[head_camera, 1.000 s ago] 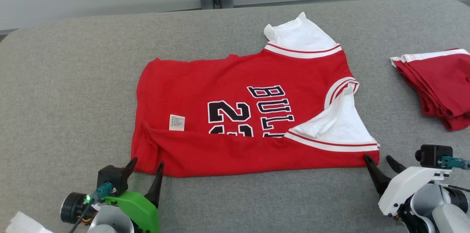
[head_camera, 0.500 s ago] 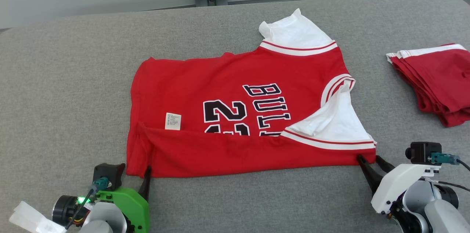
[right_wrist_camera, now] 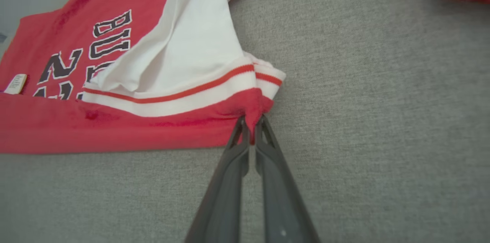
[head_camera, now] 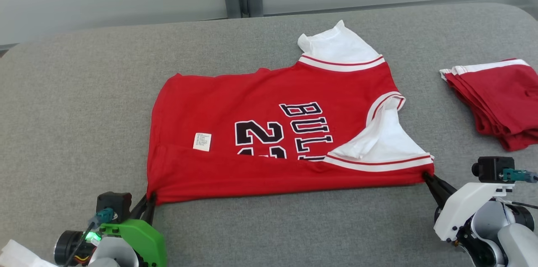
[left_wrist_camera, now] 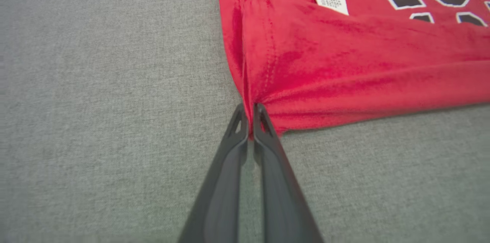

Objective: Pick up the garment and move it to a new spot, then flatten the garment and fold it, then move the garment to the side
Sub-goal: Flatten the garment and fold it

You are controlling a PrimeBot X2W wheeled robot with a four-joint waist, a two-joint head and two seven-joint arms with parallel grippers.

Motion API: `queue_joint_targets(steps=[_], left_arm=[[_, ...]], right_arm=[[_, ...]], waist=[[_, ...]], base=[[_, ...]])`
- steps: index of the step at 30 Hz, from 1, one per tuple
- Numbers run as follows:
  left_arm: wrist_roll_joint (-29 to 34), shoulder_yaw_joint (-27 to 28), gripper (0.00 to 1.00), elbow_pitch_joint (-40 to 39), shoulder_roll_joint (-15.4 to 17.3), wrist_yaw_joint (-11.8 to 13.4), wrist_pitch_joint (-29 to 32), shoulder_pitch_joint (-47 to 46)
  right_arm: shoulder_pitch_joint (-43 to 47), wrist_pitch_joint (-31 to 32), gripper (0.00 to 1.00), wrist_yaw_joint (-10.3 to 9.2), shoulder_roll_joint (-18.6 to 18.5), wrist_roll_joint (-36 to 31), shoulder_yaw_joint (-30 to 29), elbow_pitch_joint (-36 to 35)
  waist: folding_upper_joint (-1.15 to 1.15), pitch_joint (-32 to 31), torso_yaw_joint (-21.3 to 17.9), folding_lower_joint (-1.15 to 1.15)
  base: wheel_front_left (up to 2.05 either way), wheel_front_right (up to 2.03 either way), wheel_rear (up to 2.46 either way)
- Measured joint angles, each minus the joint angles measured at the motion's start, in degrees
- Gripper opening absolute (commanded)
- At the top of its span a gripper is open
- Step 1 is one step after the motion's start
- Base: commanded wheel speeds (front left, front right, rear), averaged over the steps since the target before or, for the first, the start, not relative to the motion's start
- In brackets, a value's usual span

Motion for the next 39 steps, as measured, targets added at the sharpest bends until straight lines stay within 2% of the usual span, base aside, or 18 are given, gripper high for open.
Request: queue_joint_targets(steps=[9,17,21,22,23,24,25,32,36,39], left_arm=[[-2.12,-0.62,0.0,-11.27,6.1,-0.9,4.72,6.01],[-4.25,-1.01,0.0,-22.21,12.37,1.21,10.18,12.44],[-4.88,-0.85,0.0,-24.58,14.01,2.34,11.59,14.66],[-5.46,-0.9,0.05,-25.19,13.94,2.81,12.03,14.96],[-5.47,-1.12,0.2,-25.28,13.92,2.85,12.37,15.05],[-5.48,-1.38,0.57,-25.29,13.81,2.87,12.69,15.22],[-5.64,-1.59,1.0,-25.29,13.68,3.02,13.13,15.38],[-5.78,-0.1,1.0,-26.36,15.03,4.09,13.51,15.02],[-5.24,2.33,1.0,-27.59,16.14,4.8,12.33,11.69],[-4.85,3.54,1.0,-27.63,15.24,5.12,12.41,7.52]], right_arm=[[7.59,6.33,0.0,0.03,-4.69,2.36,-1.81,-9.64],[18.02,13.69,0.0,0.03,-3.44,3.1,-6.86,-19.74],[20.78,16.24,0.01,0.03,-1.87,2.67,-8.51,-22.04],[20.89,16.91,0.46,0.02,-0.87,2.34,-9.05,-22.07],[20.9,17.22,0.7,0.02,-0.48,2.13,-9.04,-22.07],[20.95,17.35,1.0,0.02,-0.16,1.72,-9.01,-22.06],[20.94,17.57,1.0,0.02,-0.01,1.43,-9.0,-22.06],[19.52,16.3,1.0,-0.01,0.23,0.57,-10.38,-24.8],[14.23,11.2,1.0,-0.01,-0.26,0.02,-11.68,-27.43],[9.0,8.1,1.0,-0.01,-0.7,-0.27,-11.01,-25.99]], waist=[[0.0,-2.8,0.99,0.0],[0.0,-3.63,1.57,0.0],[0.0,-3.19,1.35,0.0],[0.0,-3.01,1.15,0.0],[0.0,-2.95,1.07,0.0],[0.0,-2.86,0.98,0.0],[0.0,-2.77,0.89,0.0],[0.0,-2.6,0.54,0.0],[0.0,-2.06,0.29,0.0],[0.0,-0.87,0.19,0.0]], base=[[0.0,0.0,0.0],[0.0,0.0,0.0],[0.0,0.0,0.0],[0.0,0.0,0.0],[0.0,0.0,0.0],[0.0,0.0,0.0],[0.0,0.0,0.0],[0.0,0.0,0.0],[0.0,0.0,0.0],[0.0,0.0,0.0]])
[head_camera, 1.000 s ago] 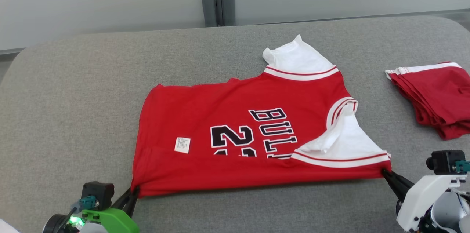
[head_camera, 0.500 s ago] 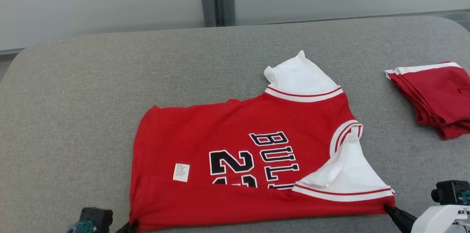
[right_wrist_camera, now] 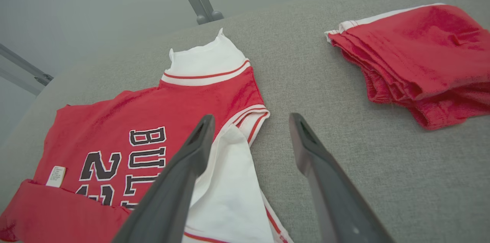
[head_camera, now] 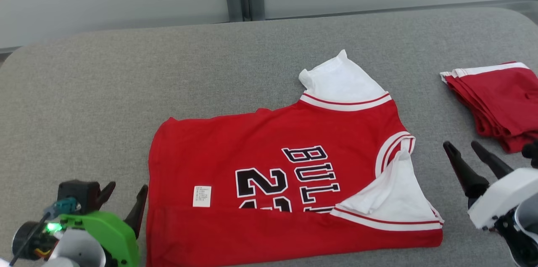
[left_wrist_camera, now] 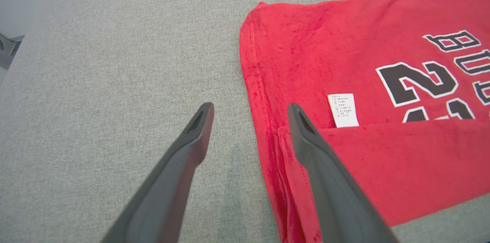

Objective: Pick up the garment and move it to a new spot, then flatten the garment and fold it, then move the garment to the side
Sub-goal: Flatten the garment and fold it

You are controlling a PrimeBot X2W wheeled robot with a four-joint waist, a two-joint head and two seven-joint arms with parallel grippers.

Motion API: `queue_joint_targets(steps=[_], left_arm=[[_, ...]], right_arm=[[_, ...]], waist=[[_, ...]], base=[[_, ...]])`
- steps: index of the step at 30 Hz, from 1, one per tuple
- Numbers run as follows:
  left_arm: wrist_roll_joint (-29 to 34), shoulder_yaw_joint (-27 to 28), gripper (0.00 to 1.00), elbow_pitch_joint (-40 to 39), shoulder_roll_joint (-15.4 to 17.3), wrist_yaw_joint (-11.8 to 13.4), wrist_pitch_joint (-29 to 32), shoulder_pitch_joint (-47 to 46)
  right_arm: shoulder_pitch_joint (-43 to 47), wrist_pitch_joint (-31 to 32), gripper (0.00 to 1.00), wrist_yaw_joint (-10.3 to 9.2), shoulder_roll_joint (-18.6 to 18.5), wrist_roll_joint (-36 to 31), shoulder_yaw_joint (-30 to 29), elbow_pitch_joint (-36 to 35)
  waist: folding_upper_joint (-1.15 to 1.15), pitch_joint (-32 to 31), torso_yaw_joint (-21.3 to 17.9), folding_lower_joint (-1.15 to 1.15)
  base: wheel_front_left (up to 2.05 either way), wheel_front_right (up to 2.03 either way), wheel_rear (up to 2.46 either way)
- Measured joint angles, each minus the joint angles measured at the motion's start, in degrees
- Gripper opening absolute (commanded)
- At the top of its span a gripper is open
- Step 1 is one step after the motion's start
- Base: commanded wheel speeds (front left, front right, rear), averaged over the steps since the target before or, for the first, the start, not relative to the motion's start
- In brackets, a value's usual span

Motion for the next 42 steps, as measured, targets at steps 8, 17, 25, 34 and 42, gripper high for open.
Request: queue_joint_targets(steps=[8,17,25,34,42], left_arm=[[1.02,-0.54,1.0,7.02,-5.15,-3.71,2.47,-14.3],[2.99,-4.44,1.0,17.53,-11.83,-10.47,6.08,-28.93],[3.1,-5.43,1.0,23.52,-14.5,-12.78,6.47,-33.33],[2.96,-5.63,1.0,22.83,-15.8,-13.21,6.39,-35.76],[2.9,-5.91,1.0,21.07,-15.94,-13.23,6.32,-36.13]], right_arm=[[-18.85,-5.09,1.0,-0.01,-1.78,-1.14,3.56,9.4],[-36.75,-4.5,1.0,-0.01,-5.9,-1.9,11.57,22.56],[-47.29,-3.53,1.0,-0.01,-8.45,0.79,21.63,31.74],[-55.72,-2.49,1.0,0.0,-10.37,4.01,28.91,40.69],[-58.2,-4.01,1.0,0.0,-10.06,7.82,33.43,45.25]], waist=[[0.0,5.33,0.08,0.0],[0.0,12.9,2.48,0.0],[0.0,17.36,5.79,0.01],[0.0,20.96,8.62,0.01],[0.0,22.04,9.96,0.01]], base=[[0.0,0.0,0.0],[0.0,0.0,0.0],[0.0,0.0,0.0],[0.0,0.0,0.0],[0.0,0.0,0.0]])
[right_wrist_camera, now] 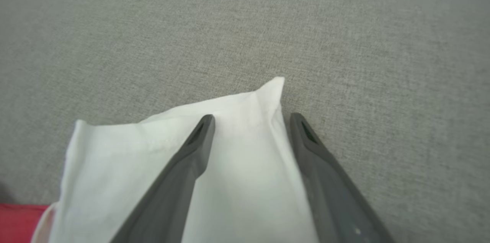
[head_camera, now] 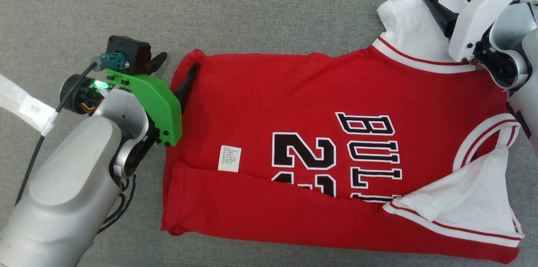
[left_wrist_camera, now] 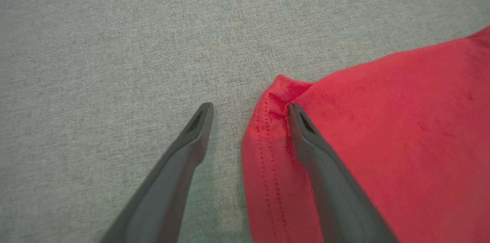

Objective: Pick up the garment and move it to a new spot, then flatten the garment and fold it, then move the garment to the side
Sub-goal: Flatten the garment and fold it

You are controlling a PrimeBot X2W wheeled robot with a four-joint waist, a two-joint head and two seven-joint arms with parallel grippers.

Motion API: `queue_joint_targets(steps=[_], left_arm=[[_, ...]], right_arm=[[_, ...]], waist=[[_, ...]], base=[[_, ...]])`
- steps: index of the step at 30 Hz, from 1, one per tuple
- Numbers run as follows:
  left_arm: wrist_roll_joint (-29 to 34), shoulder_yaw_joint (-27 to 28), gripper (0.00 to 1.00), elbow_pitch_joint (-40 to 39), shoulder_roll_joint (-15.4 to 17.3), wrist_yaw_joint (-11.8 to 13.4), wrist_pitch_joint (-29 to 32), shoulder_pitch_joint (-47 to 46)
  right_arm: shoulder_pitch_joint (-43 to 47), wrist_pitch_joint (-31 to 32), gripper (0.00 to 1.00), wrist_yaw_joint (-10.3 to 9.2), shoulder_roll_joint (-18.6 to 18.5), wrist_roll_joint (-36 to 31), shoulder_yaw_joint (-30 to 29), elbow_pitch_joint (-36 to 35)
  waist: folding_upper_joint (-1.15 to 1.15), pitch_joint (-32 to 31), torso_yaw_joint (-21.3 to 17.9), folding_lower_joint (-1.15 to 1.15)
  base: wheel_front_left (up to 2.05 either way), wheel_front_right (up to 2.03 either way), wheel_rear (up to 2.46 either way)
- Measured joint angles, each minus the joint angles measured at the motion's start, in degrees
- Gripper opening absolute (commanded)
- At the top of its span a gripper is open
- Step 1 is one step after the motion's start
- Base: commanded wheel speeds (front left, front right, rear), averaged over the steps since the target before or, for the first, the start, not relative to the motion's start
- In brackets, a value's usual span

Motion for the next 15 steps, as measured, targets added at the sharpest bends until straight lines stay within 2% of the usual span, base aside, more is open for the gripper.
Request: queue_joint_targets(steps=[5,6,8,9,10,11,12,13,14,15], left_arm=[[-0.58,-0.21,1.0,-1.2,0.03,-0.31,1.05,0.0],[-0.92,-0.15,1.0,-1.4,0.0,-0.47,1.4,-0.01],[-1.2,-0.19,1.0,-1.56,0.01,-0.47,1.97,-0.04],[-1.43,-0.13,1.0,-1.53,0.0,-0.48,2.07,-0.09],[-1.87,-0.05,1.0,-1.51,-0.03,-0.54,2.29,-0.19],[-2.32,-0.01,0.88,-1.4,-0.03,-0.56,2.53,-0.33],[-2.33,-0.03,0.6,-1.25,-0.03,-0.71,2.96,-0.51],[-2.66,-0.01,0.33,-1.13,-0.02,-0.81,3.18,-0.65],[-2.83,0.02,0.0,-1.05,-0.02,-1.0,3.26,-0.77],[-2.83,0.08,0.0,-1.01,-0.01,-1.07,3.14,-0.82]], right_arm=[[-1.43,-1.78,1.0,0.0,-0.35,1.81,2.65,1.38],[-1.81,-2.16,0.89,0.0,-0.37,2.23,3.13,1.58],[-2.22,-2.75,0.6,0.0,-0.34,2.96,4.19,2.0],[-2.46,-3.12,0.5,0.0,-0.4,3.39,4.83,2.18],[-2.68,-3.25,0.44,0.0,-0.44,3.75,5.26,2.25],[-2.87,-3.63,0.23,0.0,-0.45,4.17,5.91,2.33],[-2.96,-3.72,0.0,0.0,-0.45,4.54,6.47,2.38],[-3.09,-4.19,0.0,0.0,-0.42,5.03,7.1,2.42],[-3.25,-4.83,0.0,0.0,-0.42,5.53,7.64,2.41],[-3.41,-5.95,0.0,0.0,-0.46,5.94,8.04,2.41]], waist=[[0.0,0.38,0.02,0.0],[0.0,0.51,0.0,0.0],[0.0,0.7,-0.12,0.0],[0.0,0.78,-0.2,0.0],[0.0,0.82,-0.26,0.0],[0.0,0.88,-0.33,0.0],[0.0,0.92,-0.41,0.0],[0.0,0.97,-0.52,0.0],[0.0,1.0,-0.63,0.0],[0.0,1.01,-0.76,0.0]], base=[[0.0,0.0,0.0],[0.0,0.0,0.0],[0.0,0.0,0.0],[0.0,0.0,0.0],[0.0,0.0,0.0],[0.0,0.0,0.0],[0.0,0.0,0.0],[0.0,0.0,0.0],[0.0,0.0,0.0],[0.0,0.0,0.0]])
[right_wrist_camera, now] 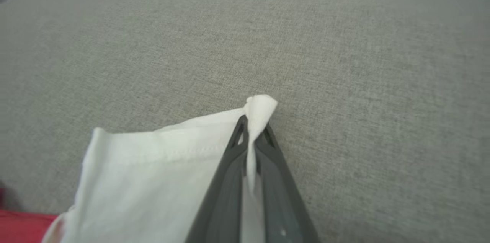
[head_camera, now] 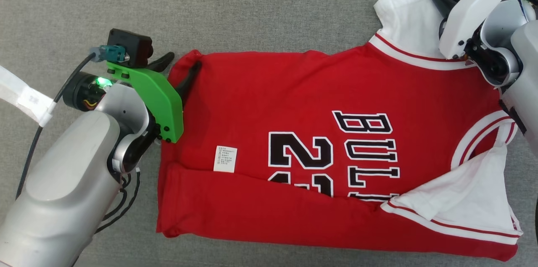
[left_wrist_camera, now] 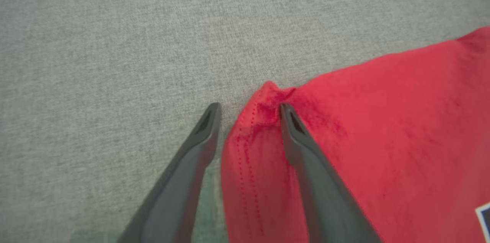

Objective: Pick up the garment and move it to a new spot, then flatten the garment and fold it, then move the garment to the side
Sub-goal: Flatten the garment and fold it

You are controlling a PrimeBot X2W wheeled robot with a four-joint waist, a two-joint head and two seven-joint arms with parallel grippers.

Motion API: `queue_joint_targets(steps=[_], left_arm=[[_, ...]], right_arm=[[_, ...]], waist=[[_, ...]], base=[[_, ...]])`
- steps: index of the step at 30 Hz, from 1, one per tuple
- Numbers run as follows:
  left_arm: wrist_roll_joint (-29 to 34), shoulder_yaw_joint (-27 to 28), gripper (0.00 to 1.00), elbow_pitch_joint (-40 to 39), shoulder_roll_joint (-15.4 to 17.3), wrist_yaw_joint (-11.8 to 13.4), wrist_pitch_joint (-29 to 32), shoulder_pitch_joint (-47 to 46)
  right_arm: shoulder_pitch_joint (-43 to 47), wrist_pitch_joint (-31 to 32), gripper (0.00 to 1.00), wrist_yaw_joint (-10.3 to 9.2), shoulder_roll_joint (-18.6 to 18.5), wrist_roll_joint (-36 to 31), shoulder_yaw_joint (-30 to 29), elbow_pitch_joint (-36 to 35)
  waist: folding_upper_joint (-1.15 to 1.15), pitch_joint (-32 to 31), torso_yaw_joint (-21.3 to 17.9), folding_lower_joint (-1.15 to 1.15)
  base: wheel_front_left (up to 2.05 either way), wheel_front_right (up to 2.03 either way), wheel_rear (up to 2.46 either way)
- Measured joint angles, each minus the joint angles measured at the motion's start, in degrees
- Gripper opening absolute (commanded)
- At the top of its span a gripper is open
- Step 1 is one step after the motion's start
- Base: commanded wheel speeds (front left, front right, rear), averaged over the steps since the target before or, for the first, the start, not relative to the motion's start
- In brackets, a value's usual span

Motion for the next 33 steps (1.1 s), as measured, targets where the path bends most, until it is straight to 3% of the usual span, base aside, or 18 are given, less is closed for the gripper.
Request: queue_joint_targets(steps=[14,23,33], left_arm=[[-1.26,2.08,0.0,1.49,3.02,0.92,-2.3,2.6],[-2.35,1.71,0.0,1.64,5.17,0.82,-1.11,5.67],[-5.39,0.58,0.0,-0.27,8.93,-0.26,5.23,9.31]], right_arm=[[0.28,-14.8,0.0,0.02,-1.46,3.94,3.07,2.3],[5.37,-17.35,0.0,0.02,-3.21,7.67,7.81,-2.12],[12.06,-15.75,0.0,0.02,-7.95,10.69,13.91,-11.1]], waist=[[0.0,-4.28,-2.08,0.0],[0.0,-8.93,-4.15,0.0],[0.0,-15.53,-7.23,0.0]], base=[[0.0,0.0,0.0],[0.0,0.0,0.0],[0.0,0.0,0.0]])
